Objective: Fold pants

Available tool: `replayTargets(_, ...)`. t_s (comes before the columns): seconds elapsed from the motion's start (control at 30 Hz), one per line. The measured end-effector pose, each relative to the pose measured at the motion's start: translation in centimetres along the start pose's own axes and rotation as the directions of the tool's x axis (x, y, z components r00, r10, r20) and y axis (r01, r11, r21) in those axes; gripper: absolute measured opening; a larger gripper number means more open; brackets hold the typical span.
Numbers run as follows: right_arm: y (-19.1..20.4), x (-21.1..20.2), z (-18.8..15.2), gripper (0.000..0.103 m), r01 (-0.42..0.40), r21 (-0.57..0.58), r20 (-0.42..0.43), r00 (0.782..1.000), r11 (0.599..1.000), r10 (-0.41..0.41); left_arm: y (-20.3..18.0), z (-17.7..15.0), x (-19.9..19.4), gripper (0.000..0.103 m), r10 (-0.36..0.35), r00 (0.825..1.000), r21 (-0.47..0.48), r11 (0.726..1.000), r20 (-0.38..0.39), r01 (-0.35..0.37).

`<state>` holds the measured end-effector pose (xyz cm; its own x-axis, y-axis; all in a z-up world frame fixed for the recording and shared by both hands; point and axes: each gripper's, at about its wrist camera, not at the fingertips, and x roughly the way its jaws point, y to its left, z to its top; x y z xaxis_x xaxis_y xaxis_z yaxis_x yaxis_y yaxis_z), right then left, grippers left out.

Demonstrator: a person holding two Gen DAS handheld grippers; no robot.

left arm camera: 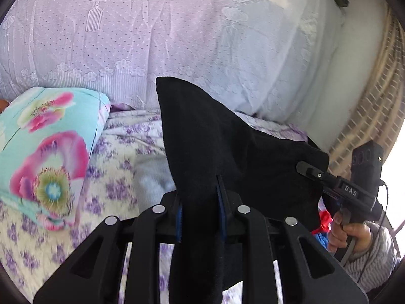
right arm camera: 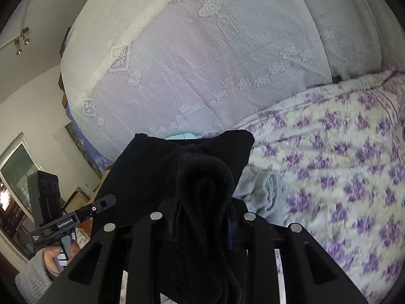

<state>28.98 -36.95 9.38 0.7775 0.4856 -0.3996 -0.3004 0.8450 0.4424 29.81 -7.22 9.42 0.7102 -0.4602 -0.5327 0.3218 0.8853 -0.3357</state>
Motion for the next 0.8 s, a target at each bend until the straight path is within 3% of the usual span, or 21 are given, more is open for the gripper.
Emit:
replayTargets(0.17, -3.0, 6.9, 1.1, 0.026, 0.052, -0.051, -0.009, 0.999, 0.997, -0.053, 1.9, 1.2, 6.3, 0.020, 0.046, 0.999, -0.046, 0.998, -0.017, -0.047)
replayTargets(0.33, -6.0, 13.7, -0.4, 0.026, 0.104, -0.091, -0.063, 0.992, 0.990, -0.110, 5.5, -0.6, 12.9, 0.020, 0.103, 0.990, -0.105, 0.988, -0.093, -0.113)
replayTargets(0.4, -8.2, 16.9, -2.1, 0.029, 0.154, -0.091, -0.116, 0.980, 0.984, -0.164, 7.8, -2.3, 15.9, 0.025, 0.128, 0.977, -0.150, 0.977, -0.169, -0.154)
replayTargets(0.43, -9.5, 18.5, -3.3, 0.032, 0.197, -0.095, -0.139, 0.968, 0.976, -0.209, 9.0, -3.3, 17.1, 0.032, 0.146, 0.966, -0.169, 0.968, -0.213, -0.184)
replayTargets(0.47, -10.7, 19.3, -4.1, 0.043, 0.195, -0.076, -0.144, 0.968, 0.978, -0.205, 10.2, -4.3, 18.1, 0.046, 0.157, 0.957, -0.189, 0.960, -0.246, -0.206)
replayTargets(0.5, -11.6, 19.4, -4.6, 0.049, 0.180, -0.040, -0.133, 0.974, 0.983, -0.183, 11.5, -5.3, 18.6, 0.054, 0.146, 0.959, -0.227, 0.953, -0.243, -0.202)
replayTargets(0.53, -12.5, 19.3, -5.0, 0.055, 0.163, 0.004, -0.120, 0.979, 0.987, -0.162, 12.4, -6.0, 18.5, 0.070, 0.137, 0.963, -0.260, 0.945, -0.231, -0.197)
replayTargets(0.57, -13.2, 19.2, -5.2, 0.064, 0.146, 0.038, -0.115, 0.983, 0.989, -0.141, 13.1, -6.5, 18.5, 0.076, 0.118, 0.967, -0.292, 0.939, -0.224, -0.183)
replayTargets(0.63, -13.6, 18.7, -5.1, 0.066, 0.100, 0.063, -0.107, 0.990, 0.993, -0.093, 13.3, -6.7, 18.2, 0.076, 0.102, 0.972, -0.304, 0.939, -0.210, -0.164)
replayTargets(0.7, -13.3, 16.9, -4.6, 0.066, 0.069, 0.075, -0.065, 0.996, 0.995, -0.064, 12.8, -6.4, 17.3, 0.074, 0.129, 0.974, -0.286, 0.941, -0.188, -0.180)
replayTargets(0.8, -12.6, 12.5, -3.6, 0.066, 0.050, 0.096, 0.078, 0.995, 0.994, -0.057, 12.0, -5.1, 14.3, 0.070, 0.194, 0.977, -0.255, 0.944, -0.087, -0.210)
